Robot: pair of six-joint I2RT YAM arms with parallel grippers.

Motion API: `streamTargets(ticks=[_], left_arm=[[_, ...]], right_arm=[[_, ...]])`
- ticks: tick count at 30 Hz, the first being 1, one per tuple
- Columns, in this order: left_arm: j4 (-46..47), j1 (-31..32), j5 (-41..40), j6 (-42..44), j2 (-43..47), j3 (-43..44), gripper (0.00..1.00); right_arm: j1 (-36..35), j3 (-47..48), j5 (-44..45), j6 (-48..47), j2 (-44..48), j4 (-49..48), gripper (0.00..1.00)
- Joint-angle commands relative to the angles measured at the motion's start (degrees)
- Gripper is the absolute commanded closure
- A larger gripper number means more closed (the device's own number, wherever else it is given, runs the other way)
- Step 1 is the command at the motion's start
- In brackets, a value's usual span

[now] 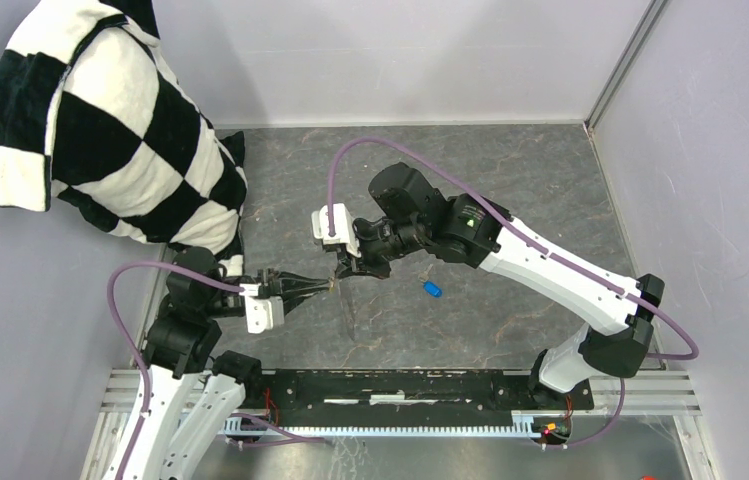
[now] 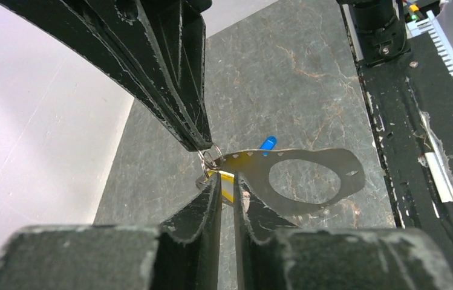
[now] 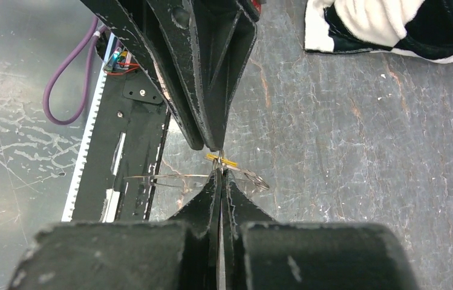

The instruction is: Put the keys on the keyring

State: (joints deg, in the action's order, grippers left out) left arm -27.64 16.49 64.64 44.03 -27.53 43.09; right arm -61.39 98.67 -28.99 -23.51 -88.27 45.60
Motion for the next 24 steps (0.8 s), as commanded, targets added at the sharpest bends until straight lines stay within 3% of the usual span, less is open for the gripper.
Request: streamTargets(ticks=[1, 6, 8, 10, 11, 15, 21, 24], left_arm=[[-1.1, 0.0, 1.7, 5.8, 0.6, -0.6, 0.84], [-1.1, 0.0, 1.2, 5.9, 1.2, -0.8, 0.97], [-1.2, 0.0, 0.5, 5.2, 1.8, -0.8, 0.97], [-1.2, 0.0, -0.6, 3.4, 2.6, -0.7, 0.74], [-1.2, 0.0, -1.1, 2.0, 2.8, -0.7, 0.69], [-0.1, 0.0, -3.8, -7.5, 3.3, -1.1, 0.61], [4.6, 0.0, -7.1, -18.5, 4.9, -4.6, 0.39], [9.6, 0.0, -10.5, -22.9, 4.6, -6.2, 0.35]], right_arm=[[0.1, 2.9, -1.8, 1.5, 0.0, -2.6, 1.00], [0.1, 1.0, -1.1, 2.6, 0.9, -5.1, 1.00], [0.2, -0.2, -0.5, 3.1, 1.8, -6.5, 1.00], [0.4, -1.6, -0.5, 3.9, 2.8, -8.3, 1.00], [0.6, -2.3, -0.5, 4.2, 3.3, -9.0, 1.00], [0.7, -3.5, -1.2, 4.6, 4.2, -10.3, 1.00], [0.7, -3.6, -1.6, 5.4, 4.5, -11.7, 1.00], [0.7, -4.3, -1.9, 5.9, 4.7, -12.5, 1.00]])
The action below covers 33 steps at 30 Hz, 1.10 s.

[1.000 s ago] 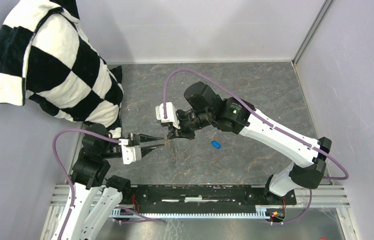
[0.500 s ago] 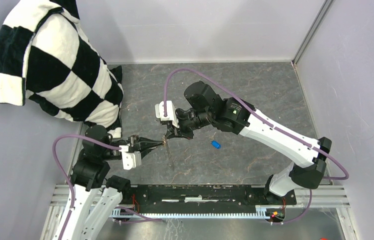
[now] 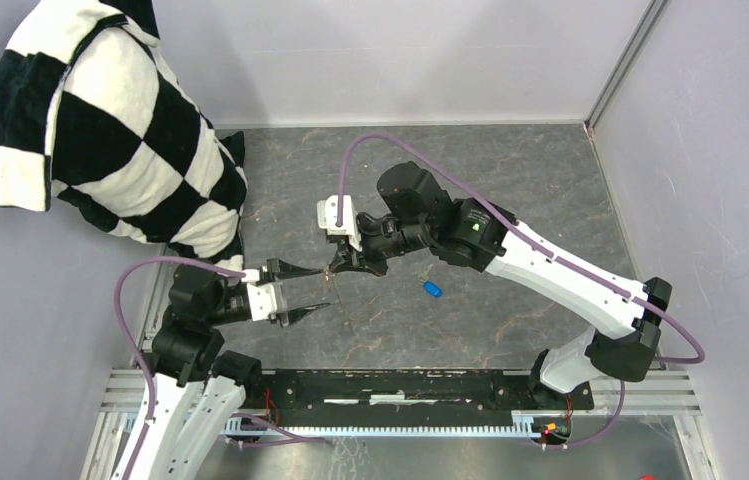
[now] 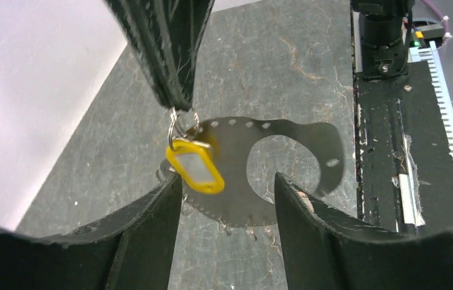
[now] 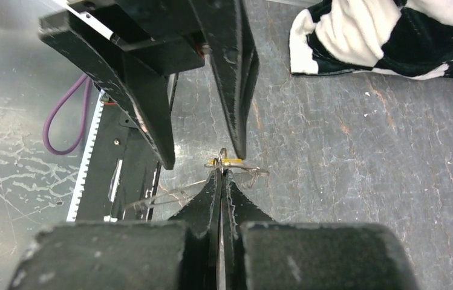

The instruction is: Put the keys on the keyring

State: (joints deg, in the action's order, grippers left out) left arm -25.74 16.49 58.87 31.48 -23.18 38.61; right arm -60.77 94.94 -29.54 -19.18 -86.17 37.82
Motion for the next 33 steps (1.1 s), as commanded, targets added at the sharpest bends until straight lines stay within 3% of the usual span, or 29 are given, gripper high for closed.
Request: streamTargets(ticks=[1, 10, 23, 30, 33], left_arm=[[9.3, 0.0, -6.0, -11.8, -0.2, -2.0, 0.34], [16.9, 0.0, -8.0, -15.9, -0.6, -3.6, 0.36], [13.9, 0.0, -10.5, 2.9, 5.0, -5.0, 0.79], [14.8, 0.0, -11.7, 12.7, 9.5, -7.6, 0.94], [14.8, 0.0, -11.0, 14.7, 10.7, -8.6, 0.96]], right_arm=[[0.2, -0.8, -1.4, 1.7, 2.7, -4.9, 1.00], [0.1, -1.9, -1.2, 2.5, 2.8, -6.2, 1.00], [1.4, -6.4, 2.5, 6.8, 5.0, -11.7, 1.00], [2.0, -9.6, 2.8, 10.9, 6.2, -17.2, 1.00], [2.1, -10.5, 2.9, 12.0, 6.3, -18.7, 1.00]])
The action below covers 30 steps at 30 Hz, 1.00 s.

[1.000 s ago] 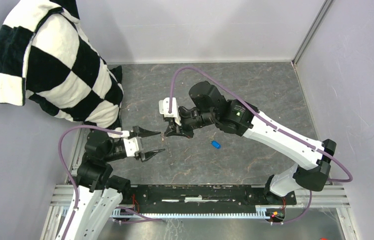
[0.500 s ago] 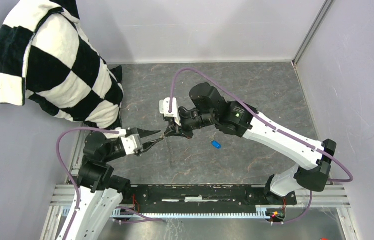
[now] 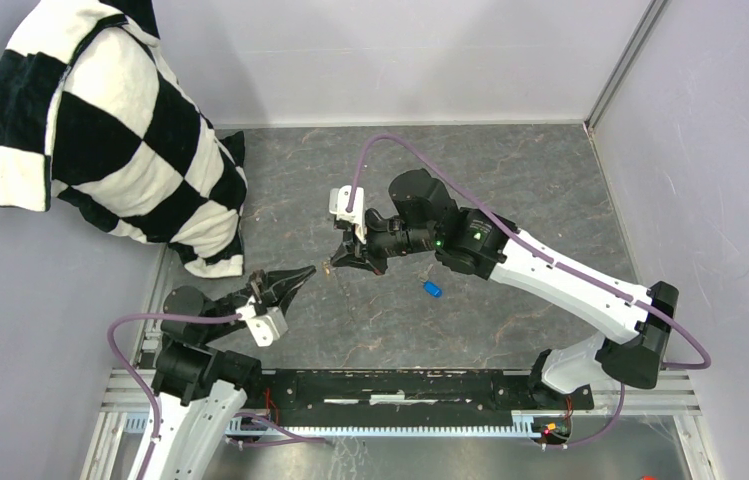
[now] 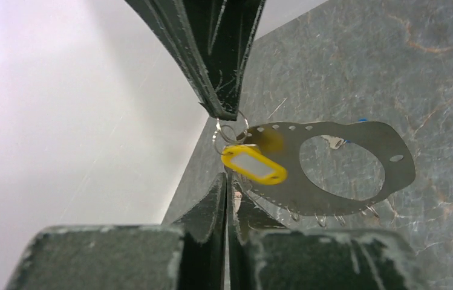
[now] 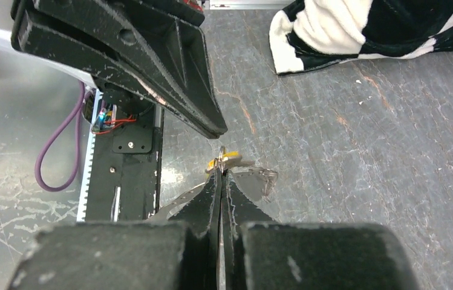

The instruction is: Put the keys on the keyring

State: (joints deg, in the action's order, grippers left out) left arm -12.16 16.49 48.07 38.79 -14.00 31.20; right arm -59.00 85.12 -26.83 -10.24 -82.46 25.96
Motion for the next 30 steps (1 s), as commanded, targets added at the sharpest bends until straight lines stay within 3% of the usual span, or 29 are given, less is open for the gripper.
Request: streamTargets(ticks=[1, 7, 11, 15, 19, 30], left_arm=[[1.2, 0.0, 0.1, 6.6, 1.6, -1.2, 0.94], [-4.5, 0.0, 1.3, -7.1, -3.9, 2.7, 0.44], [-5.3, 0.0, 2.7, -14.4, -6.0, 3.4, 0.28], [0.2, 0.0, -0.1, -19.3, -5.7, 1.5, 0.27], [4.0, 0.0, -4.4, -21.9, -7.6, 1.1, 0.34], [9.5, 0.0, -4.5, -28.4, -8.2, -1.8, 0.56]], right_arm=[[0.4, -1.0, 0.0, 3.4, 2.6, -7.2, 1.00], [0.4, -1.1, -0.5, 3.5, 2.7, -7.6, 1.00], [0.5, -1.1, -0.6, 3.2, 2.6, -7.6, 1.00], [0.5, -1.1, -1.4, 3.2, 2.2, -7.7, 1.00], [0.5, -1.0, -1.5, 3.2, 2.0, -7.6, 1.00], [0.4, -1.1, -1.0, 4.3, 1.6, -8.5, 1.00]])
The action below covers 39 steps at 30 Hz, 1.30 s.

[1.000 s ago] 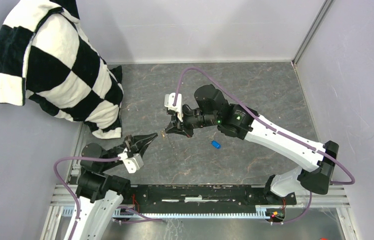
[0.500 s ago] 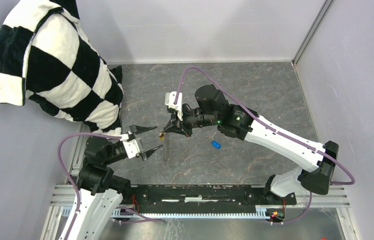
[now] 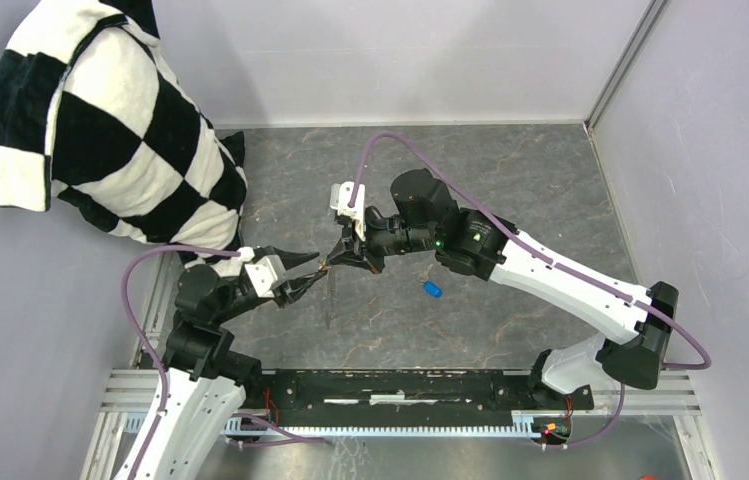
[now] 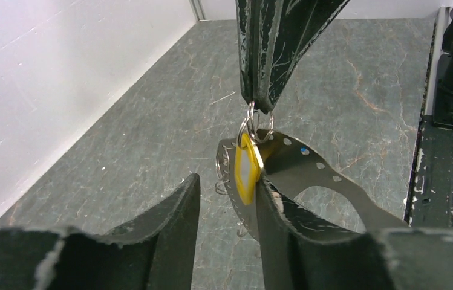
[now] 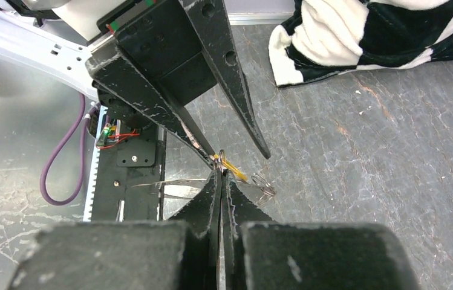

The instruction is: Put the keys on the keyring

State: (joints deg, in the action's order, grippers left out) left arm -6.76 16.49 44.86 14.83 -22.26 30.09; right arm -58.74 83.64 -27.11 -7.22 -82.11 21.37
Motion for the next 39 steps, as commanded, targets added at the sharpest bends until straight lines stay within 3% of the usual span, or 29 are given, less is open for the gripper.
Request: streamTargets(ticks=[1, 9, 16, 22, 29, 33, 36, 39], left_arm=[[4.7, 0.0, -1.2, -4.7, 0.2, -0.9, 0.59], [6.6, 0.0, 1.1, -4.3, 1.2, -1.5, 0.86], [-0.5, 0.0, -1.9, 11.1, 5.0, -2.2, 0.98], [-3.2, 0.0, -2.5, 25.1, 12.1, -6.8, 0.98], [-8.8, 0.0, 6.0, 48.0, 17.5, -9.8, 0.96], [-11.8, 0.0, 8.7, 60.2, 16.7, -10.2, 0.73], [-17.5, 0.0, 10.0, 67.4, 14.6, -7.6, 0.63], [-22.1, 0.0, 9.0, 66.4, 12.6, -4.1, 0.59]], right_arm=[[0.2, 0.4, -0.6, 1.4, 1.2, -4.0, 1.00], [0.2, 0.2, 0.7, 1.9, 1.1, -4.0, 1.00], [0.3, -0.7, 3.2, 2.2, 2.0, -4.8, 1.00], [0.9, -2.7, 3.1, 5.1, 2.6, -8.6, 1.00], [1.0, -5.5, -0.2, 9.5, 2.4, -13.4, 1.00], [1.0, -8.2, -1.7, 12.3, 3.0, -17.5, 1.00], [1.0, -10.1, -1.8, 14.0, 3.5, -20.7, 1.00], [1.1, -12.7, -1.7, 15.2, 4.8, -25.0, 1.00]])
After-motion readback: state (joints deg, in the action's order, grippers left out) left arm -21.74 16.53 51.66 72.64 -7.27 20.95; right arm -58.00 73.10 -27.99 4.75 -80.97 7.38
